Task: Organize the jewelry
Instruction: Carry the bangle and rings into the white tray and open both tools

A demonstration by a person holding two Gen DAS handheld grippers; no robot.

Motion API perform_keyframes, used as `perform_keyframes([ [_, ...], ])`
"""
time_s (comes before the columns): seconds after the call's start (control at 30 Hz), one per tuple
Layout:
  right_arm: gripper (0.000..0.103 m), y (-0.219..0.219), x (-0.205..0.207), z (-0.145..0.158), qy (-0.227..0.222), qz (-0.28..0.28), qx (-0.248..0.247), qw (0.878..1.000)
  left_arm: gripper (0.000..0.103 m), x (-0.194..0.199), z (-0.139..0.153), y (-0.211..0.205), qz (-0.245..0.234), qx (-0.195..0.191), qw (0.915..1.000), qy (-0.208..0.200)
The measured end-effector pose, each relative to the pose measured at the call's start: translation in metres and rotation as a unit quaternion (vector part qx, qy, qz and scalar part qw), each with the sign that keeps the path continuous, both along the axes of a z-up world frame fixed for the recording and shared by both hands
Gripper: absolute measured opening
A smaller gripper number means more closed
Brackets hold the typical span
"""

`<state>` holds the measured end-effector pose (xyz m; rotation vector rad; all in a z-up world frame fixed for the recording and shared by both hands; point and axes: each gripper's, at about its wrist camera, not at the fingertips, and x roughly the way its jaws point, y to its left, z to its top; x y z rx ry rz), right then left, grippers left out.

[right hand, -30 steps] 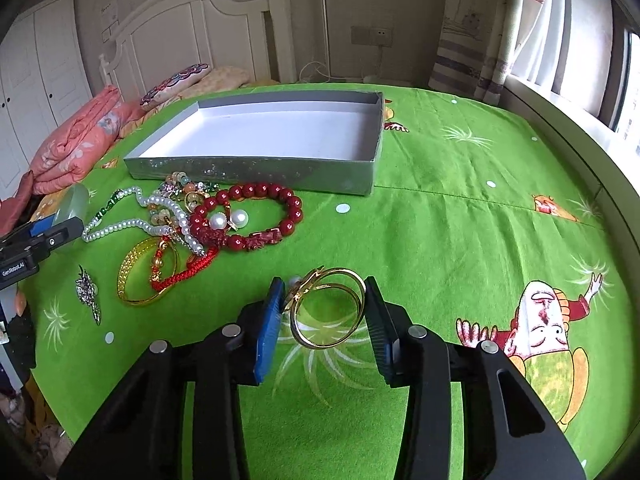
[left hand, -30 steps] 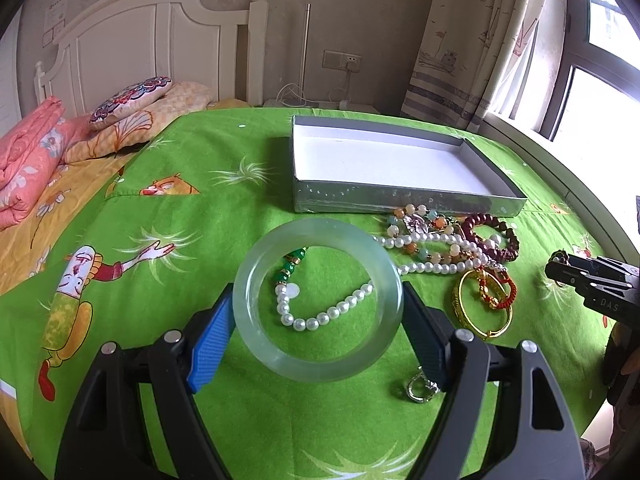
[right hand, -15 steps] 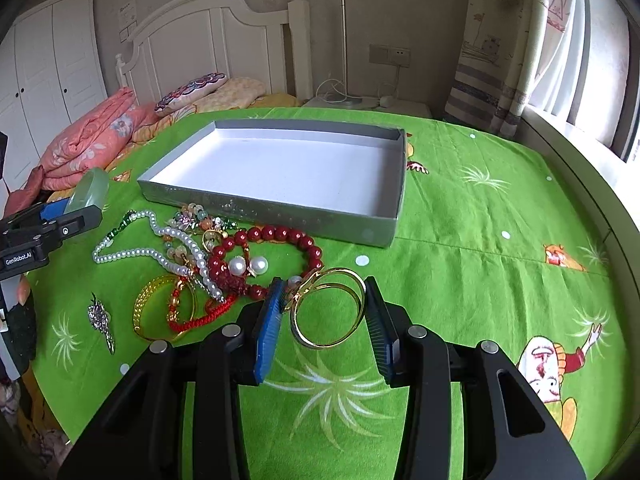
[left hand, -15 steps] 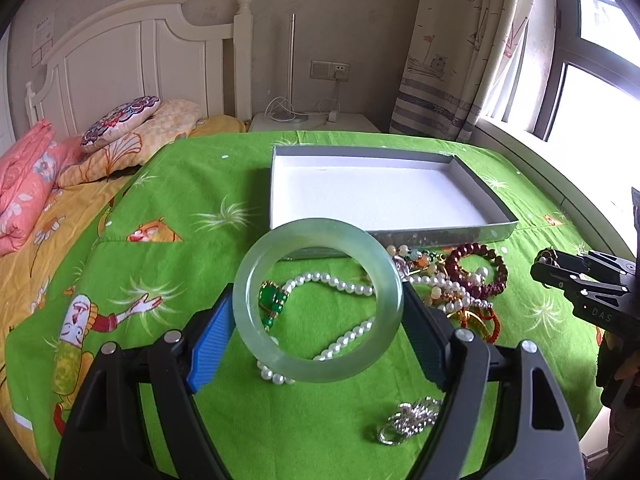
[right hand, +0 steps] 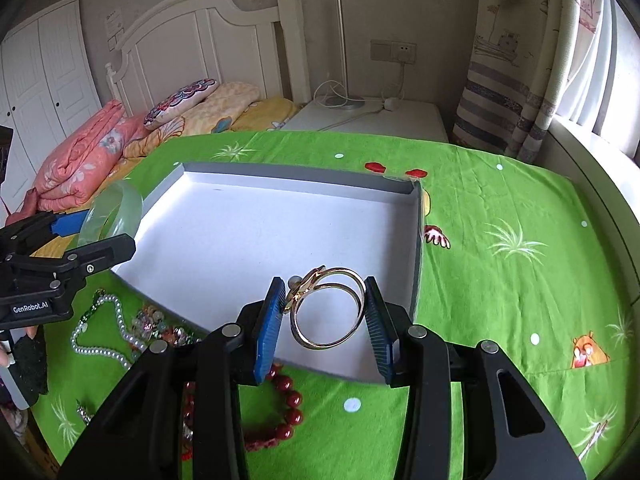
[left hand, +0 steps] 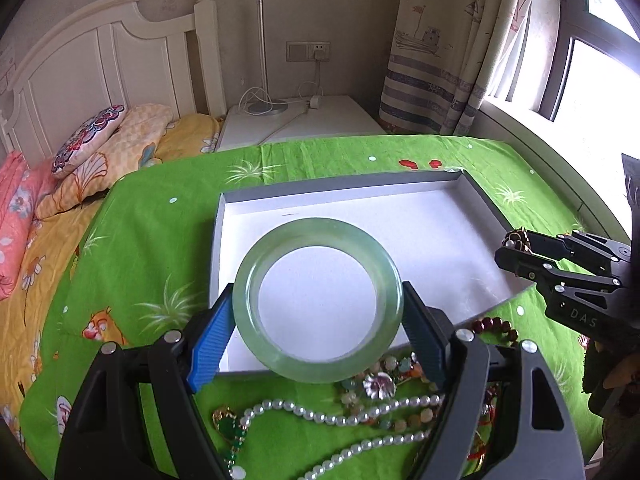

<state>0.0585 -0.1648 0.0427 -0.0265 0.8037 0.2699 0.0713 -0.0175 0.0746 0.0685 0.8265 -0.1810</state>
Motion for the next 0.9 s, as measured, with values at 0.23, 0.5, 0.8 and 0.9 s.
perform_keyframes([
  [0.23,0.04,0.01,0.044,-0.01,0.02,-0.004,-0.008,1.0,0.078,0.054,-0.019,-0.005,0.016,0.007,0.999,0.04],
  [0.5,0.041,0.01,0.078,-0.025,0.038,-0.032,-0.012,0.999,0.078,0.092,-0.04,0.008,0.045,0.001,0.9959,0.078],
  [0.8,0.069,0.016,0.057,-0.021,0.018,-0.024,-0.03,0.999,0.08,0.083,-0.046,0.013,0.019,0.026,0.9961,0.081],
  [0.9,0.064,0.018,0.037,-0.026,0.032,-0.022,-0.042,0.998,0.083,0.079,-0.051,0.003,-0.03,0.096,0.9909,0.089],
])
